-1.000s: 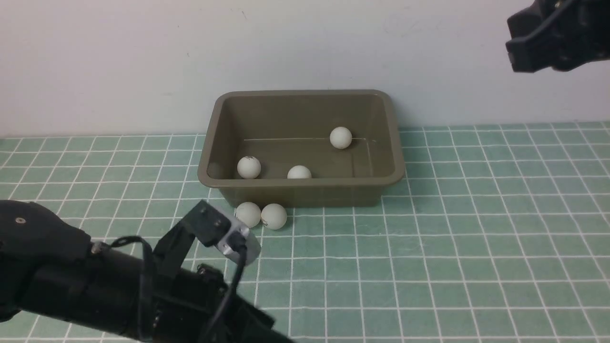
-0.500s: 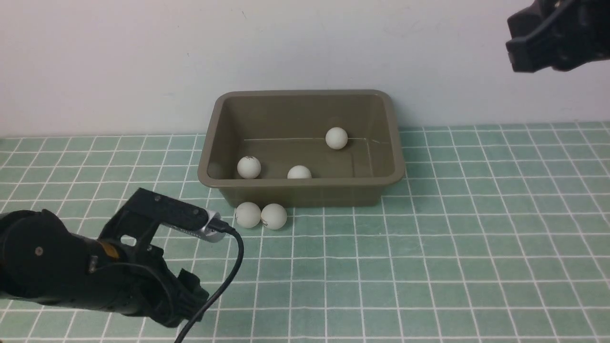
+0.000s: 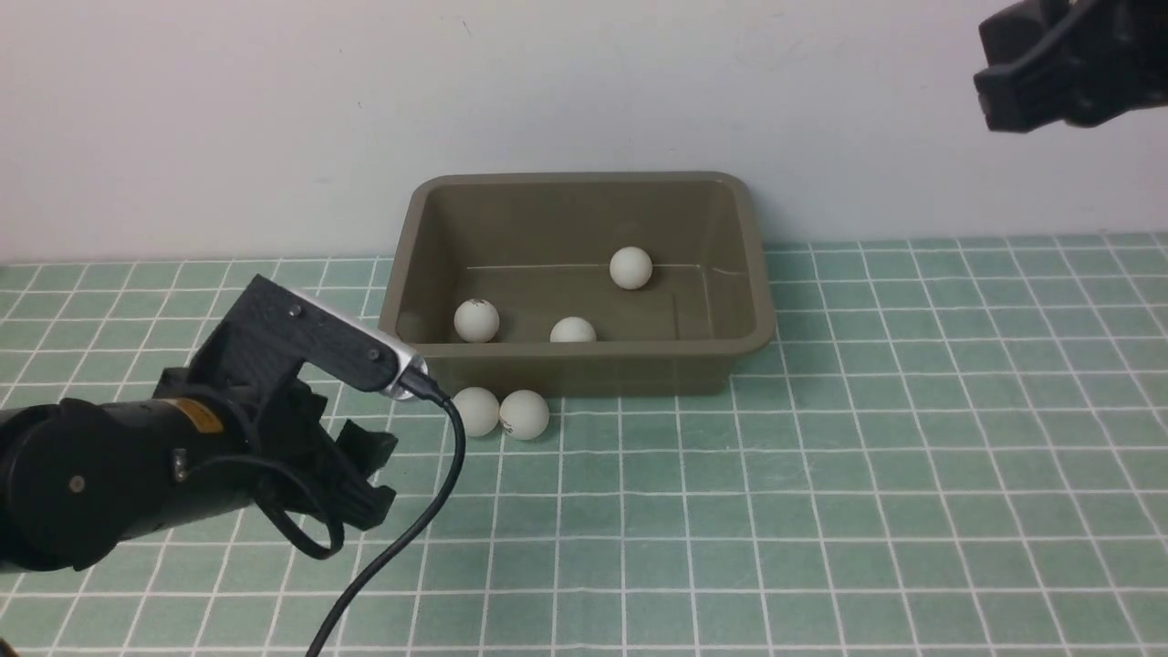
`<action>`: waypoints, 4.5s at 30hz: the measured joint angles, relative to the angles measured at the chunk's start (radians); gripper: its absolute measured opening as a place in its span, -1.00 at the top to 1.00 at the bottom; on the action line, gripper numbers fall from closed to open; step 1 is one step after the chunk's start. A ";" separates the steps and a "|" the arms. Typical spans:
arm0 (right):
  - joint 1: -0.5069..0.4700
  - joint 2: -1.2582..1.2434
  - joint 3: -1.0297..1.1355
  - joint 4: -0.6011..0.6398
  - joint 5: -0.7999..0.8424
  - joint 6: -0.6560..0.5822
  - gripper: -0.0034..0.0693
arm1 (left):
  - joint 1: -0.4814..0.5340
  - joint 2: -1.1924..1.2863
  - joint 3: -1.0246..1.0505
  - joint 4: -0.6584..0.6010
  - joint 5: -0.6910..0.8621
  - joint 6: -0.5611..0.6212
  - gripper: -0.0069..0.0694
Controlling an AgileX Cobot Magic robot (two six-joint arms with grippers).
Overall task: Put the table tennis balls in the box on the green coffee tablecloth.
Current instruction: 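Reach for and grasp a ping pong ball on the table beside the basket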
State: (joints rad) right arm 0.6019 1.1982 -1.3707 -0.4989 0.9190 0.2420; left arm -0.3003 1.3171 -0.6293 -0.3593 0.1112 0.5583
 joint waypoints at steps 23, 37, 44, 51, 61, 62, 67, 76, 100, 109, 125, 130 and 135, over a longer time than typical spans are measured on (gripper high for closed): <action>0.000 0.000 0.000 -0.019 -0.012 0.000 0.19 | -0.058 0.172 -0.164 0.074 -0.130 0.143 -0.30; 0.000 0.000 0.000 -0.022 -0.018 0.000 0.19 | -0.096 0.187 -0.166 0.026 -0.111 0.094 -0.31; 0.000 0.000 0.000 -0.042 -0.018 0.000 0.19 | -0.096 0.290 -0.166 0.019 -0.167 0.033 -0.31; 0.000 0.000 0.000 -0.060 -0.018 0.000 0.19 | -0.098 0.361 -0.166 0.019 -0.299 -0.179 -0.31; 0.000 0.000 0.000 -0.060 -0.021 0.000 0.19 | -0.100 0.363 -0.166 0.066 -0.289 -0.249 -0.34; 0.000 0.000 0.000 -0.060 -0.022 0.000 0.19 | -0.100 0.363 -0.166 0.068 -0.288 -0.250 -0.35; 0.000 0.000 0.000 -0.060 -0.042 0.000 0.19 | -0.109 0.363 -0.166 0.087 -0.261 -0.338 -0.55; 0.000 0.000 0.000 -0.068 -0.057 0.000 0.19 | -0.159 0.389 -0.166 0.087 -0.281 -0.432 -0.58; 0.000 0.000 0.000 -0.078 -0.068 0.000 0.19 | -0.171 0.572 0.046 0.177 -0.950 -0.482 -0.58; 0.000 0.000 0.000 -0.078 -0.068 0.000 0.19 | -0.162 0.651 0.037 0.179 -1.018 -0.482 -0.58; 0.000 0.000 0.000 -0.081 -0.070 0.000 0.19 | -0.128 0.676 0.029 0.150 -1.096 -0.490 -0.58; 0.000 0.000 0.000 -0.081 -0.071 0.003 0.19 | -0.103 0.677 0.029 0.151 -1.078 -0.514 -0.58; 0.000 0.000 0.000 -0.083 -0.071 0.005 0.19 | -0.100 0.677 0.029 0.209 -1.076 -0.523 -0.58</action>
State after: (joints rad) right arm 0.6019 1.1982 -1.3707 -0.5820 0.8485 0.2468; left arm -0.3998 1.9937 -0.5999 -0.1502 -0.9652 0.0350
